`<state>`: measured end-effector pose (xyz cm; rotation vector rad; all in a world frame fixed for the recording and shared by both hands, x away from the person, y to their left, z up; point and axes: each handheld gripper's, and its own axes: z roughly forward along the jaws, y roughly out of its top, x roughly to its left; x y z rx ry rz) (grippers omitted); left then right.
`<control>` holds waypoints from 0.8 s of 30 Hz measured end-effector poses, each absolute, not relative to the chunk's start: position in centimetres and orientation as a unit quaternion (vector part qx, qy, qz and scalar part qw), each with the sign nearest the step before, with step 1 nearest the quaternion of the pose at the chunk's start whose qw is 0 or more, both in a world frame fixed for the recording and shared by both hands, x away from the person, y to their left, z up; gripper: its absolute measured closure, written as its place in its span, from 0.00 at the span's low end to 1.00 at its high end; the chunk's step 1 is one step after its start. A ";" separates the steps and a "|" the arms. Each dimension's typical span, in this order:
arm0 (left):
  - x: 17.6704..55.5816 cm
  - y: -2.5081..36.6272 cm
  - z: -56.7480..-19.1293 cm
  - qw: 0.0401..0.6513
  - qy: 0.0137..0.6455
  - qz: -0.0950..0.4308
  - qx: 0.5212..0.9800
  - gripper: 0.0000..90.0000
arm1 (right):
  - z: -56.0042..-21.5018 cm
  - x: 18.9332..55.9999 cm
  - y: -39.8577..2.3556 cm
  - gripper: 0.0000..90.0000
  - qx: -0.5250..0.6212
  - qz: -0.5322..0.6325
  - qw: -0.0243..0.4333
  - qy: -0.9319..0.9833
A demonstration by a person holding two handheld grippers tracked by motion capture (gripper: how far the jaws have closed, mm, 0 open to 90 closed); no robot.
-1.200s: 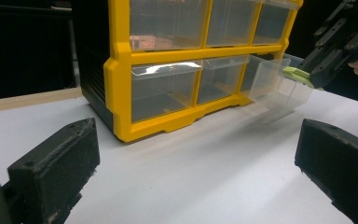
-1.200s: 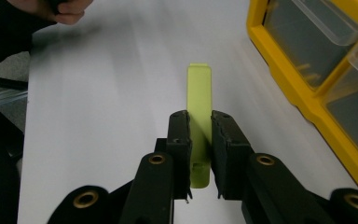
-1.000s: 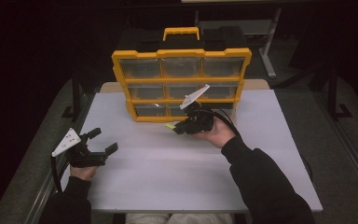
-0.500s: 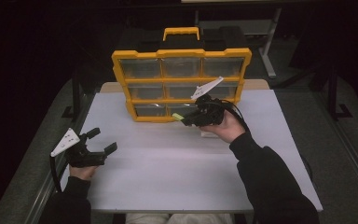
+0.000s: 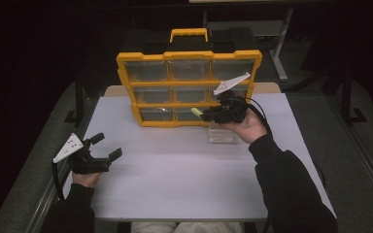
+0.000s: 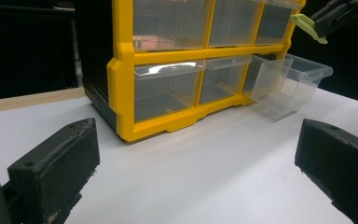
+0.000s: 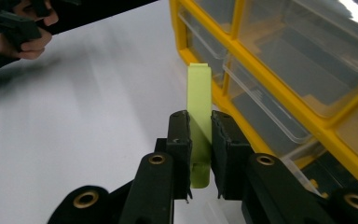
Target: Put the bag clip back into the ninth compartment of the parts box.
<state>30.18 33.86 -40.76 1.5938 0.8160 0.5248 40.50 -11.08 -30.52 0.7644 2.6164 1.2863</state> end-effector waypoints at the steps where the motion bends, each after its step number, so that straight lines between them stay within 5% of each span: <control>1: 30.2 33.9 -40.8 0.595 0.352 0.226 0.686 0.00 | -30.5 40.6 -11.2 0.85 0.255 0.426 0.064 0.866; 24: 30.3 33.8 -40.9 0.591 0.352 0.224 0.690 0.00 | -31.3 42.1 -15.4 0.85 0.323 0.404 0.076 0.852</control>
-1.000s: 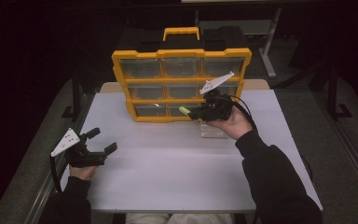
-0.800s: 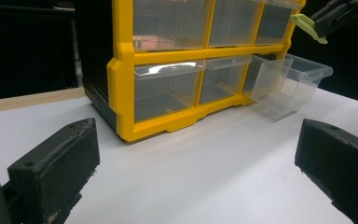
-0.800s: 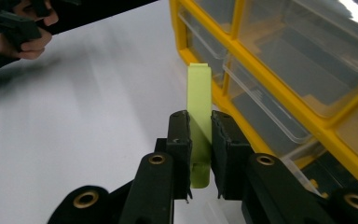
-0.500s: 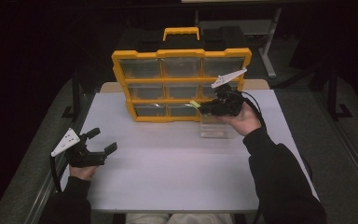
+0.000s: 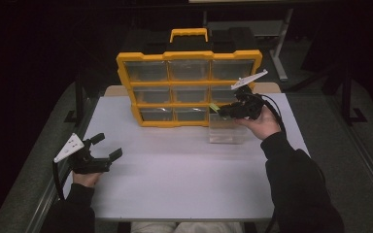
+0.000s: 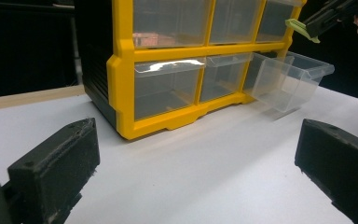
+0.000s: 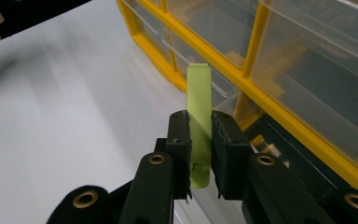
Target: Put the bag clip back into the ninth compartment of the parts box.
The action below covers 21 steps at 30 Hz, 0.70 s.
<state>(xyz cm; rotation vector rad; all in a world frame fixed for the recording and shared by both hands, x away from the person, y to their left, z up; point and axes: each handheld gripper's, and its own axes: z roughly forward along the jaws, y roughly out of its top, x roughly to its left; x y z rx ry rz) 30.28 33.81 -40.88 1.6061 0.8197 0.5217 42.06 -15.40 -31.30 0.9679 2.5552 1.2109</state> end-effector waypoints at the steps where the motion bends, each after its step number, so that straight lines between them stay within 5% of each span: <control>1: 30.3 33.8 -40.9 0.591 0.352 0.224 0.691 0.00 | -31.4 42.0 -15.6 0.85 0.323 0.403 0.077 0.853; 11: 30.3 33.8 -40.9 0.589 0.353 0.225 0.691 0.00 | -32.3 41.8 -16.2 0.83 0.337 0.387 0.093 0.853; 21: 30.3 33.8 -40.9 0.589 0.354 0.226 0.691 0.00 | -33.4 41.5 -17.1 0.33 0.362 0.414 0.078 0.831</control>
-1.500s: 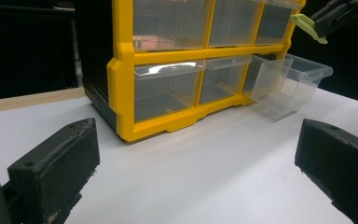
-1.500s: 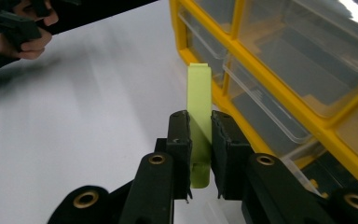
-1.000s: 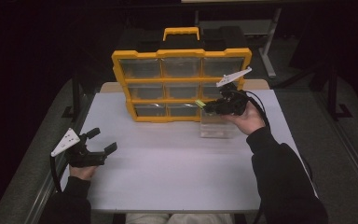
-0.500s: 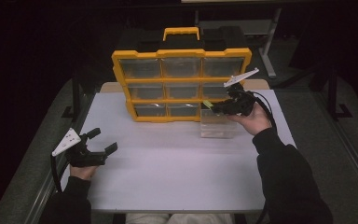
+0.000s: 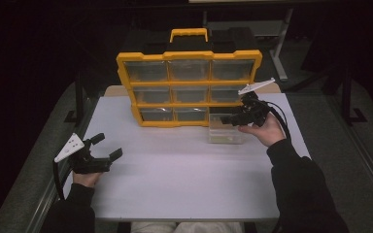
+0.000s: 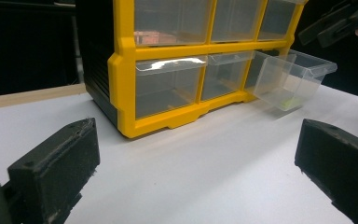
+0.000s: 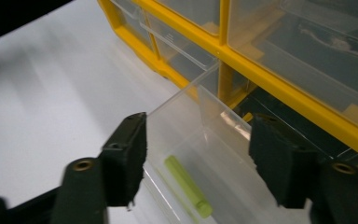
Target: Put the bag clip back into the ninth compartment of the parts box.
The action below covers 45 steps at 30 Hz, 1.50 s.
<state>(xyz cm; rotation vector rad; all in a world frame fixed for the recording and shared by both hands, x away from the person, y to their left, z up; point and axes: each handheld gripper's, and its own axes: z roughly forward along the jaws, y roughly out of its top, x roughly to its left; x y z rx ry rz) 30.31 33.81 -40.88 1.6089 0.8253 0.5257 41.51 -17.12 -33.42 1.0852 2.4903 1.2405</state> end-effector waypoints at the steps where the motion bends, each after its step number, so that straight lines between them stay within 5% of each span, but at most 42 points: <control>1: 30.3 33.8 -40.9 0.589 0.354 0.226 0.691 0.00 | -33.4 41.5 -17.1 0.33 0.362 0.414 0.078 0.831; 4: 30.3 33.8 -40.9 0.588 0.355 0.226 0.691 0.00 | -33.6 41.2 -17.4 0.17 0.373 0.419 0.096 0.822; 11: 30.3 33.8 -40.9 0.588 0.355 0.227 0.690 0.00 | -33.8 40.9 -18.1 0.01 0.392 0.425 0.115 0.808; 45: 30.2 33.8 -40.8 0.588 0.355 0.229 0.690 0.00 | -35.4 36.6 -21.2 0.00 0.392 0.498 0.153 0.758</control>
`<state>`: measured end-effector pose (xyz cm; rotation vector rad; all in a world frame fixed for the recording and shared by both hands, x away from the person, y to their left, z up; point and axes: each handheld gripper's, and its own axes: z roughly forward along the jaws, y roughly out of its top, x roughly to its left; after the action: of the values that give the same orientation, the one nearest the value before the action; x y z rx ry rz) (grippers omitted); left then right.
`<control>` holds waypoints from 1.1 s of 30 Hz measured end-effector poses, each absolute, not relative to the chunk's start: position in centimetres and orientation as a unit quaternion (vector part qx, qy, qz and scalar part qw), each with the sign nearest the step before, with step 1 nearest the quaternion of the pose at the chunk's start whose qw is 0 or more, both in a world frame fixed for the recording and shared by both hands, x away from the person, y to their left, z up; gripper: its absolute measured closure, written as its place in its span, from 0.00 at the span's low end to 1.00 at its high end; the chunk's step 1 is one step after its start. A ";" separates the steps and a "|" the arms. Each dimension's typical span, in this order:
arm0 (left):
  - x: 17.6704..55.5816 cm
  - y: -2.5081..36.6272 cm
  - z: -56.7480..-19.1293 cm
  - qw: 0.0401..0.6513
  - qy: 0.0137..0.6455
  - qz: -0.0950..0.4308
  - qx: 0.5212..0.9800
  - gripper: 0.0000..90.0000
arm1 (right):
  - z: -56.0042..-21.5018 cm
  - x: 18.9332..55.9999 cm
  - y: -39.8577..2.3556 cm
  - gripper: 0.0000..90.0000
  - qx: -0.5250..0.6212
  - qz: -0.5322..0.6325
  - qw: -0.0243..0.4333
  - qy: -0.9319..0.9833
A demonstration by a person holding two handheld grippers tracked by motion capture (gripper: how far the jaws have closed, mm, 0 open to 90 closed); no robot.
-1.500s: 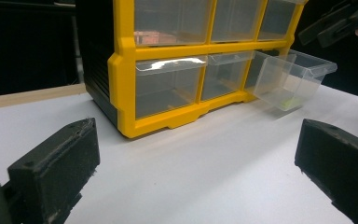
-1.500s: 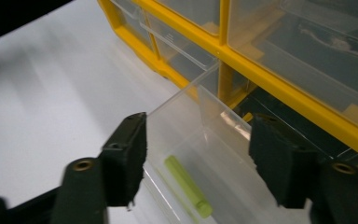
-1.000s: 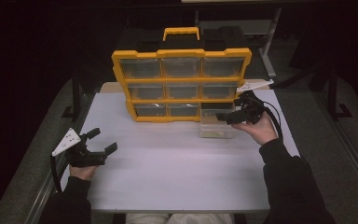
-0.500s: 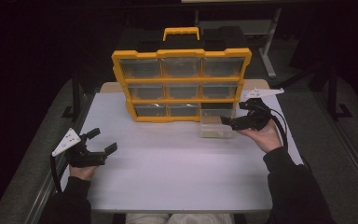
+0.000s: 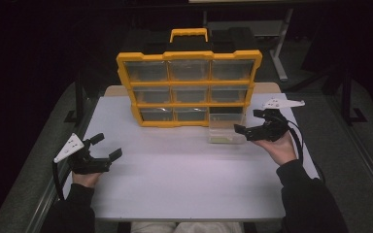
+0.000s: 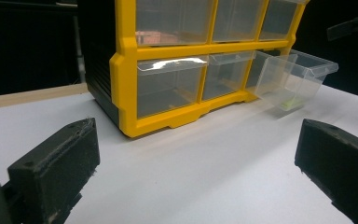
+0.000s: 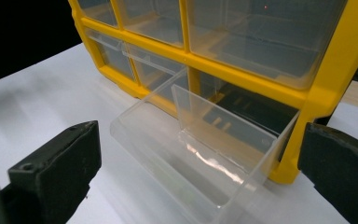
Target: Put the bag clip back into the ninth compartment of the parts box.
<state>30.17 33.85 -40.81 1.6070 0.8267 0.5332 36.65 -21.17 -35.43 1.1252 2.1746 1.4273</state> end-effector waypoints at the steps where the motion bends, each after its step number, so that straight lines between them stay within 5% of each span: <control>1: 30.2 33.8 -40.8 0.589 0.355 0.229 0.689 0.00 | -35.6 36.5 -21.1 0.00 0.393 0.497 0.155 0.758; 33: 30.2 33.9 -40.8 0.586 0.355 0.231 0.691 0.00 | -40.2 31.8 -22.3 0.00 0.421 0.504 0.210 0.724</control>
<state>30.15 33.86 -40.81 1.6102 0.8281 0.5383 31.76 -22.29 -40.22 1.1693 2.0136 1.4024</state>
